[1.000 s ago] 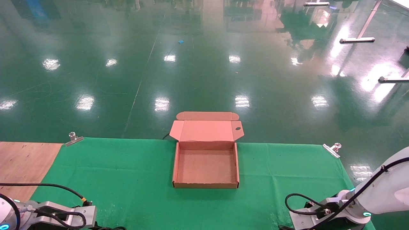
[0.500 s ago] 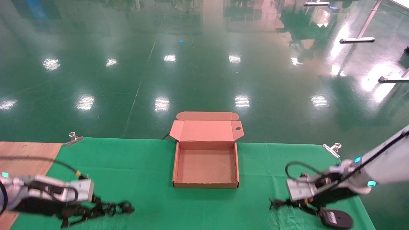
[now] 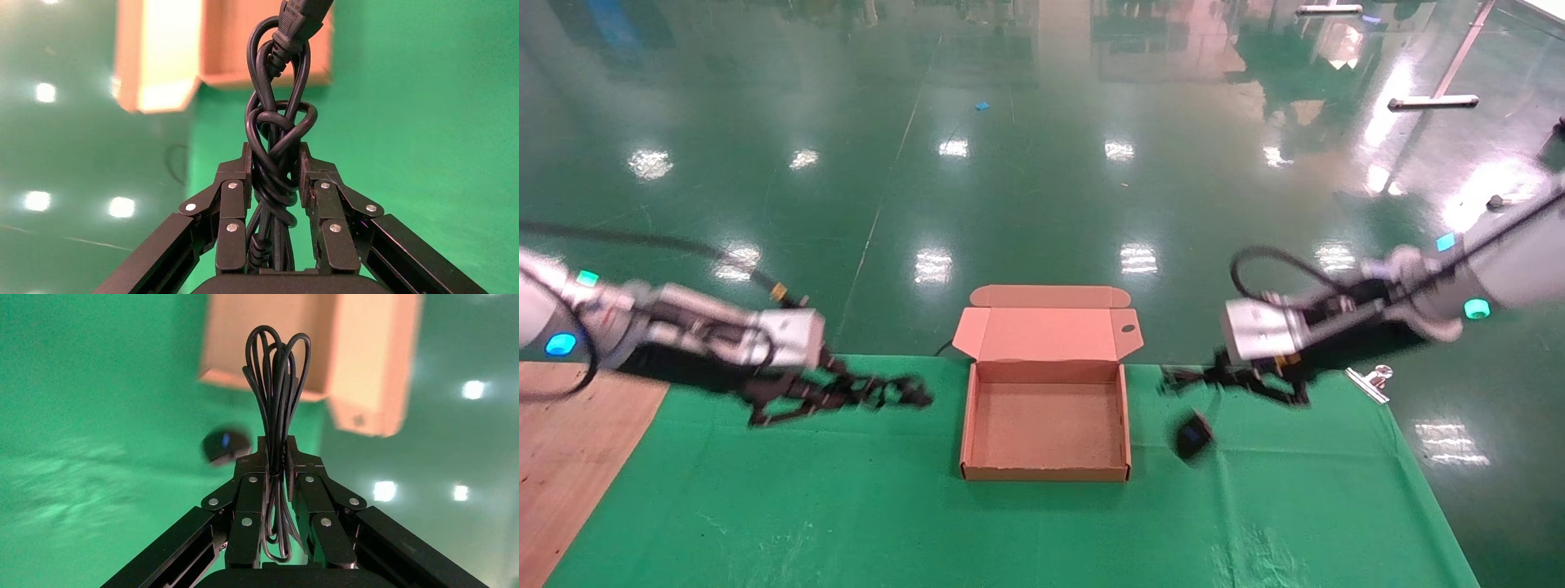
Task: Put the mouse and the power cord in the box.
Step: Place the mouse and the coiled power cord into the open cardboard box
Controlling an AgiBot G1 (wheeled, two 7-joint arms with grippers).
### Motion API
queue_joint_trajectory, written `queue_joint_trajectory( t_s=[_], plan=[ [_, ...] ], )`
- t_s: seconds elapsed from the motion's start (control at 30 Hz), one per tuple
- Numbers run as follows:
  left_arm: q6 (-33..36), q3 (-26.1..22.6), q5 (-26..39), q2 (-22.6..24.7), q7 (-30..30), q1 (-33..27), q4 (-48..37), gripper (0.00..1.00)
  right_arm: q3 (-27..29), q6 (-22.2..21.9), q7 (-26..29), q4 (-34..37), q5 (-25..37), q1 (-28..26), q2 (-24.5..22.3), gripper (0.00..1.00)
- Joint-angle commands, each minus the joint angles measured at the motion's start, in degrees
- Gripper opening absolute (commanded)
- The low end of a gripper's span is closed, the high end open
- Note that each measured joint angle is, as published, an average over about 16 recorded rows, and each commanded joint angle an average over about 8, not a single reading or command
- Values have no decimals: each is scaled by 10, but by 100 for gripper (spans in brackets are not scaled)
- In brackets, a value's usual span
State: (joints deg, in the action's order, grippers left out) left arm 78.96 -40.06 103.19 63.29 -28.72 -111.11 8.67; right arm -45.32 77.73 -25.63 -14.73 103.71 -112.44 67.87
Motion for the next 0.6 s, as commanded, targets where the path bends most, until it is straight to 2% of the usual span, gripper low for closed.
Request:
queue_joint_trajectory(
  t_s=[0.03,0.33,0.6],
  plan=[
    [-2,0,0,14,5,-17,5,0,2,0,10,-9,-2,-17,6,0],
    [-57,3,-1,84,4,-71,-8,0,3,-75,28,23,6,-60,78,0],
    [-96,8,-6,118,-19,-87,-32,0,4,-116,20,48,-3,-64,95,0]
  ],
)
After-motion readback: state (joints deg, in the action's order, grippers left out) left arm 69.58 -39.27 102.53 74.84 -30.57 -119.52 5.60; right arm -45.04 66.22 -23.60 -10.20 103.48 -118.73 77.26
